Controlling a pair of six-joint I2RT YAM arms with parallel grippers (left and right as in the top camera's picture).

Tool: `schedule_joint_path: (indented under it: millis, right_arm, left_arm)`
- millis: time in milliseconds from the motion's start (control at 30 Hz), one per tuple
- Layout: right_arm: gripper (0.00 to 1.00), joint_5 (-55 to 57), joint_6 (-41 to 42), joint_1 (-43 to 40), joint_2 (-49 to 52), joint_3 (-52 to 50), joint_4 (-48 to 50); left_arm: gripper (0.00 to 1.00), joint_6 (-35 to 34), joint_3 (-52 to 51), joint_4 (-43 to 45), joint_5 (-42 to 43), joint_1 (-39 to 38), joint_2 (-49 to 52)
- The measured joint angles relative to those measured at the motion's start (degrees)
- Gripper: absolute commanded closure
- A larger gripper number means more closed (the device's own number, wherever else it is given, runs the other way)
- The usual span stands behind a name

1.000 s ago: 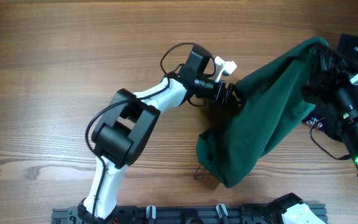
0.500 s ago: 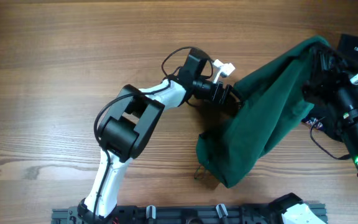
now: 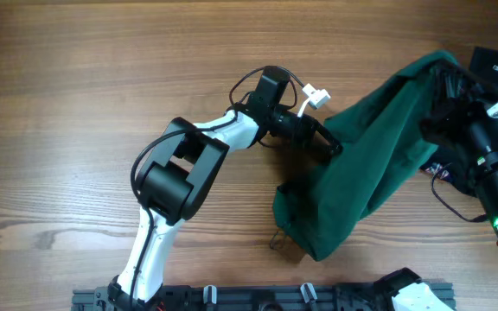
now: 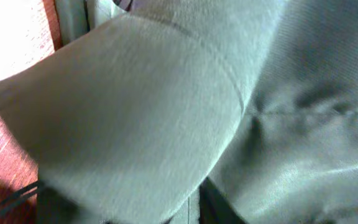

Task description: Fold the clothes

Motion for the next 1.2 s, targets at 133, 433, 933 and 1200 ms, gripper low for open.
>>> schedule_joint_path:
  millis: [133, 433, 933, 1200]
  right_arm:
    - [0.96, 0.00, 0.00, 0.00, 0.00, 0.00, -0.17]
    - [0.96, 1.01, -0.02, 0.00, 0.00, 0.00, -2.29]
    - [0.96, 4.68, 0.00, 0.00, 0.00, 0.00, -0.66]
    - [0.96, -1.75, 0.22, 0.00, 0.00, 0.02, 2.80]
  left_arm:
    - [0.96, -0.17, 0.00, 0.04, 0.61, 0.09, 0.00]
    - [0.96, -0.42, 0.00, -1.79, 2.62, 5.66, -0.15]
    - [0.28, 4.68, -0.07, -23.23, -4.72, 8.74, -7.74]
    - [0.24, 7.37, -0.09, -22.21, -10.08, 3.87, -7.74]
